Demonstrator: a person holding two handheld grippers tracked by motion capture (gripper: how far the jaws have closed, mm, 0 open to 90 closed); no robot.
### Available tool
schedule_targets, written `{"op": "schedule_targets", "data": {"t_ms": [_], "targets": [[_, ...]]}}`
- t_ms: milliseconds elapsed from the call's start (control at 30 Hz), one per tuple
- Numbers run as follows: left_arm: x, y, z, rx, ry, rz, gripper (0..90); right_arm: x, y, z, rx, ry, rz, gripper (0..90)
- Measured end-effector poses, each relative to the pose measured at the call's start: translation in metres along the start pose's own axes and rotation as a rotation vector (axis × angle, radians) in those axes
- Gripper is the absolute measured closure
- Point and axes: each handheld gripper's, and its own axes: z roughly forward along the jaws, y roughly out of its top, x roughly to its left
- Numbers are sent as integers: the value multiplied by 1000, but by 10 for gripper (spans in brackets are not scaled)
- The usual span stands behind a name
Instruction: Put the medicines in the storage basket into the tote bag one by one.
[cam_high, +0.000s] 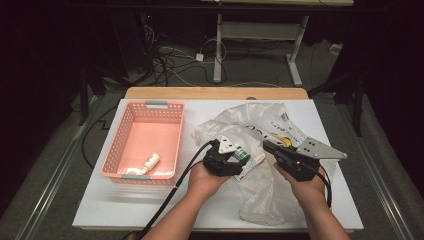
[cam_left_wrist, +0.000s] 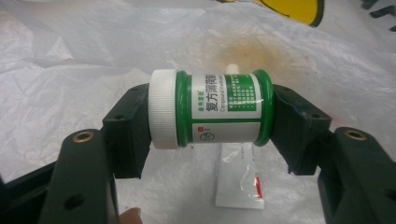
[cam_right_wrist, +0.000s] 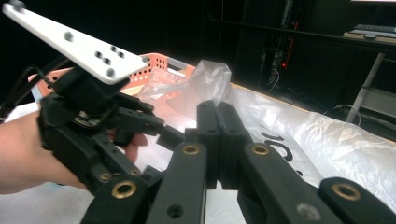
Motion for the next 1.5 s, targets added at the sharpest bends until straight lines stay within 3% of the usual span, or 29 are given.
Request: {"op": "schedule_targets", "data": {"t_ms": [167,433,833,933,967,1000,1100,1233,1300,1500], "targets": [[7,2,12,21,3,-4,348,-1,0,0,0,2,8,900],[8,7,29,43,-1,-18,348,-2,-1,1,3,1,8,900],[6,17,62,65,36,-9,347,-2,-2,1,-1,2,5,900],[5,18,66,54,24,-55,345,-3,-2,1,0,3,9,900],[8,20,67,52,22,-20,342,-3,-2,1,0,5,11,900],[5,20,66,39,12,-66,326,-3,-2,1,0,6,12,900],[5,22,63,18,10,-46,269,-3,-2,0,0,6,11,900],[2,20,58,40,-12,-54,255,-2,-2,0,1,3,12,900],[2,18,55,47,-6,-29,254,-2,-2,0,-1,5,6,900],[-2,6,37,39,-19,-18,241,-3,-2,0,1,1,9,900]]}}
